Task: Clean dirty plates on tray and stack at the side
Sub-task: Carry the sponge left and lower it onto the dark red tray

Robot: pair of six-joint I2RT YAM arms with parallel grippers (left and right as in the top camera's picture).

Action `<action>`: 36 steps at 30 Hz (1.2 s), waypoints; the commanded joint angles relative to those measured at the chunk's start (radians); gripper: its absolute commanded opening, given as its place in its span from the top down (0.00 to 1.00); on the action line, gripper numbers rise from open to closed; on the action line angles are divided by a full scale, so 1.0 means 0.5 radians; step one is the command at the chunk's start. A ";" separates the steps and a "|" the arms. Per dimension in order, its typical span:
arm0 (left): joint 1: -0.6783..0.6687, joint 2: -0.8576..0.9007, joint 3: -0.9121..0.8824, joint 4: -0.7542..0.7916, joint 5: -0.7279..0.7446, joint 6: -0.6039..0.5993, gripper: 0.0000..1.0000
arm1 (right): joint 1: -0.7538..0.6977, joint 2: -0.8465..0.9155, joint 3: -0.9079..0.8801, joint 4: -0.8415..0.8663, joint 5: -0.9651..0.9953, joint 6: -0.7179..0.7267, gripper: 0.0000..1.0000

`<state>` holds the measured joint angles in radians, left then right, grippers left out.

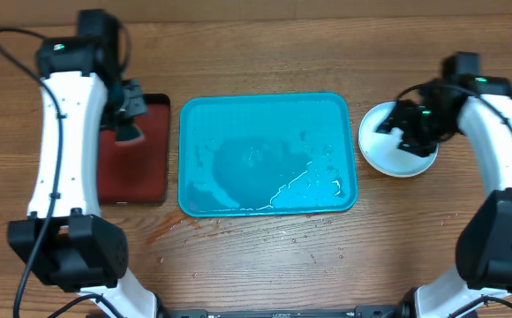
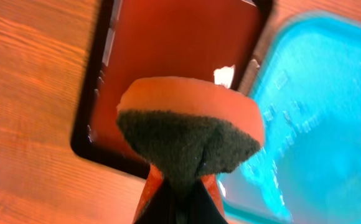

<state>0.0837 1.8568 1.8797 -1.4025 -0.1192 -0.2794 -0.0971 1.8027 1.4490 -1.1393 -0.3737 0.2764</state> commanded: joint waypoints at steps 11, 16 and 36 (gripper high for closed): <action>0.192 -0.025 -1.059 0.978 0.215 0.262 0.96 | 0.501 -0.048 0.034 0.089 0.208 -0.031 0.30; 0.195 -0.026 -1.203 1.173 0.189 0.259 0.82 | 0.507 -0.048 0.034 0.066 0.208 -0.031 0.30; 0.066 -0.489 0.023 0.474 0.384 0.249 0.00 | 0.503 -0.314 1.141 -0.783 0.401 -0.047 0.00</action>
<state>0.1440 1.7103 1.8133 -1.1534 0.0387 -0.1562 0.1551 1.7485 1.8862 -1.4799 -0.2268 0.2523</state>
